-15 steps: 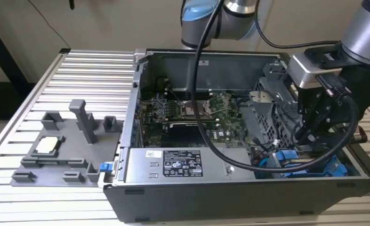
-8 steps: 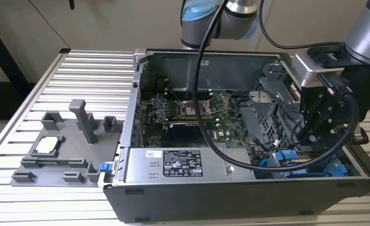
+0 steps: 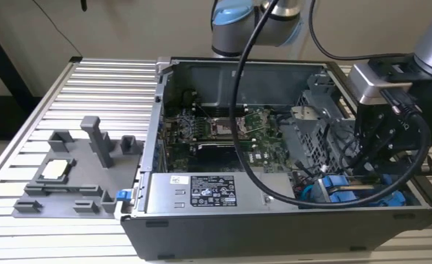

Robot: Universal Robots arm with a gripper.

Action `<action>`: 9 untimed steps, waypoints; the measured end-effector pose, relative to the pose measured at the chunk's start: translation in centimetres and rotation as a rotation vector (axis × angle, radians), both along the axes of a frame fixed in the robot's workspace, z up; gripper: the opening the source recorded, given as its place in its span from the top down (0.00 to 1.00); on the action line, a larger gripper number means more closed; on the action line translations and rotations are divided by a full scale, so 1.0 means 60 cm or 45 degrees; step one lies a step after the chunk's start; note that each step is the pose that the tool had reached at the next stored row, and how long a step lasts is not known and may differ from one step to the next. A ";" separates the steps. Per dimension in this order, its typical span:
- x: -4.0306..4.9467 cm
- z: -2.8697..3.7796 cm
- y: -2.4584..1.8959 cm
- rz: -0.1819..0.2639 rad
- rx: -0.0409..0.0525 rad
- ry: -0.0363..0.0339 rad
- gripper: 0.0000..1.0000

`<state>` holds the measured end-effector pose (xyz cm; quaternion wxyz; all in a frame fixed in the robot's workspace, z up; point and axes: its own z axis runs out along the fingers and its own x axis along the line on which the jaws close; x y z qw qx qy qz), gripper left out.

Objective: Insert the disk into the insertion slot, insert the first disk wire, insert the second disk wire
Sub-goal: 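Insert the second disk wire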

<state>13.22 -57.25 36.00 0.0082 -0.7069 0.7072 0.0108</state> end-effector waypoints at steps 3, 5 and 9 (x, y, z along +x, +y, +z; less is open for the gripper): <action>0.005 -0.002 -0.0067 -0.001 0.002 0.0028 0.84; 0.007 -0.004 -0.0076 -0.005 0.005 0.0029 0.84; 0.008 -0.007 -0.0076 -0.054 0.011 0.0028 0.84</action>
